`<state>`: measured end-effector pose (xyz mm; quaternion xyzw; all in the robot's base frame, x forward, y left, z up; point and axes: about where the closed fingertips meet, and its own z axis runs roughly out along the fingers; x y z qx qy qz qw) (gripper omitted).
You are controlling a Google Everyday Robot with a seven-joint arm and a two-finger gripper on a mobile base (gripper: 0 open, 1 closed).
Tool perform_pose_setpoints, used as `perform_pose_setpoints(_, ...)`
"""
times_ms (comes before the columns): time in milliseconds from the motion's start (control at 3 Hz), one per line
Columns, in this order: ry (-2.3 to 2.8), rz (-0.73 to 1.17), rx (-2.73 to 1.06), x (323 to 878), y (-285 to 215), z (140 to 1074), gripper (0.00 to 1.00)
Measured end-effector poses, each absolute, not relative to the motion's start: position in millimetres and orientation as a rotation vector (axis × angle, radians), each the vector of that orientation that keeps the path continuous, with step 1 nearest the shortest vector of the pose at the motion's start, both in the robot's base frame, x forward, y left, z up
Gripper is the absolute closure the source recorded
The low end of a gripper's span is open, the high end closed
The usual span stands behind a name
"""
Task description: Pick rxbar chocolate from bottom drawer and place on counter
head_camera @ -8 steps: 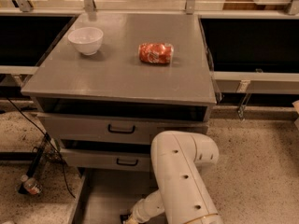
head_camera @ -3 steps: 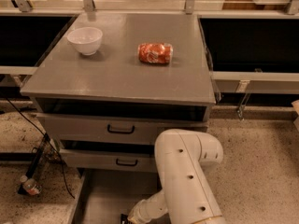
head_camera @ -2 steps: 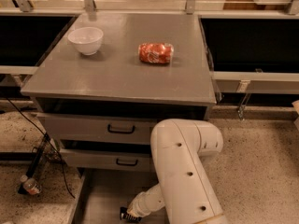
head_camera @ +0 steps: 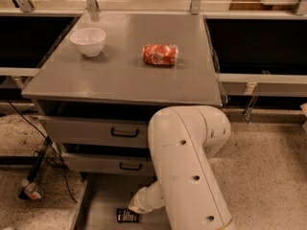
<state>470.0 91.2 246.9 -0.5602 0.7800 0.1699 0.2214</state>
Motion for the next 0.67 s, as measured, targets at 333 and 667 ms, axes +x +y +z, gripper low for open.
perform_pose_setpoints(333, 2.158, 0.477, -1.548, 469.3, 92.1, 245.8, 1.0)
perform_pose_setpoints(667, 2.158, 0.477, -1.548, 469.3, 92.2, 245.8, 0.81)
